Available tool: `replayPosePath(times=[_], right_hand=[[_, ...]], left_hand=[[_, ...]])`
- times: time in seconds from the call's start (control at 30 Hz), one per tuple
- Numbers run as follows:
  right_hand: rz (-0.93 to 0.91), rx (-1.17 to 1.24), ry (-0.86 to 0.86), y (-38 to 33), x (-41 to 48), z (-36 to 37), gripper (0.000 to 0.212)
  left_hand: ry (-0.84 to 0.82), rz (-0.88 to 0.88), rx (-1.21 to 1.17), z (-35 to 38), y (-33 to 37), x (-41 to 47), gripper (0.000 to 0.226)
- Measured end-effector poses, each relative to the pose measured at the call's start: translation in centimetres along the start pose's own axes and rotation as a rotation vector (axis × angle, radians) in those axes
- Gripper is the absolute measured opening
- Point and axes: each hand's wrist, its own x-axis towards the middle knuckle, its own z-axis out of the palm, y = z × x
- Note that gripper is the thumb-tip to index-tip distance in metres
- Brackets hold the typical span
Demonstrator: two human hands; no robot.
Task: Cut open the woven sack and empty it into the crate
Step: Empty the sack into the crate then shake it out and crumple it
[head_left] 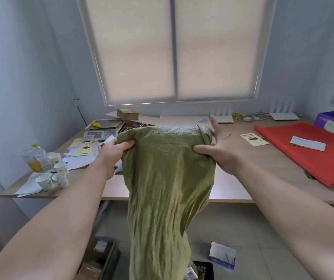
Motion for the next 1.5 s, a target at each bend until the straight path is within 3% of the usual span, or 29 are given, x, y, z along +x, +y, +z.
replayPosePath(times=[0.2, 0.3, 0.4, 0.53, 0.6, 0.77, 1.0, 1.17, 1.27, 1.4, 1.5], right_hand=[[-0.017, -0.314, -0.075, 0.7, -0.7, -0.1, 0.118], [-0.045, -0.316, -0.002, 0.7, -0.6, -0.1, 0.085], [-0.037, -0.161, 0.089, 1.1, -0.1, 0.0, 0.056], [-0.012, 0.063, 0.212, 1.4, 0.7, 0.7, 0.040], [0.010, 0.071, 0.284, 1.6, 1.2, 0.8, 0.043], [0.064, -0.061, 0.405, 1.6, 1.8, 0.6, 0.092], [0.066, -0.194, 0.497, 0.9, 1.9, 0.4, 0.104], [0.031, 0.047, 0.197, 0.3, 1.0, 0.1, 0.112], [-0.005, 0.042, 0.052, 0.6, 0.5, -0.1, 0.119], [0.018, -0.057, 0.001, 1.1, 0.3, -0.4, 0.117], [0.018, -0.078, 0.036, 1.2, 0.2, -0.7, 0.094]], left_hand=[[-0.003, -0.011, -0.068, -0.2, 0.3, -0.1, 0.021], [-0.041, -0.038, -0.141, -0.6, 0.1, -0.2, 0.025], [-0.053, -0.041, -0.242, -0.1, 0.5, -0.5, 0.021], [-0.121, -0.047, -0.255, 0.5, 0.5, -0.8, 0.056], [-0.171, -0.036, -0.247, 0.4, 0.4, -0.9, 0.066], [-0.257, 0.036, -0.261, 0.6, -0.2, -0.7, 0.074], [-0.196, 0.033, -0.262, 1.1, -0.2, 0.0, 0.062], [-0.077, -0.028, -0.310, 1.0, 0.1, 0.2, 0.034], [-0.077, -0.115, -0.318, 0.4, 0.0, 0.2, 0.039], [-0.110, -0.177, -0.329, 0.2, -0.1, 0.2, 0.034], [-0.161, -0.251, -0.304, 0.0, -0.5, 0.3, 0.029]])
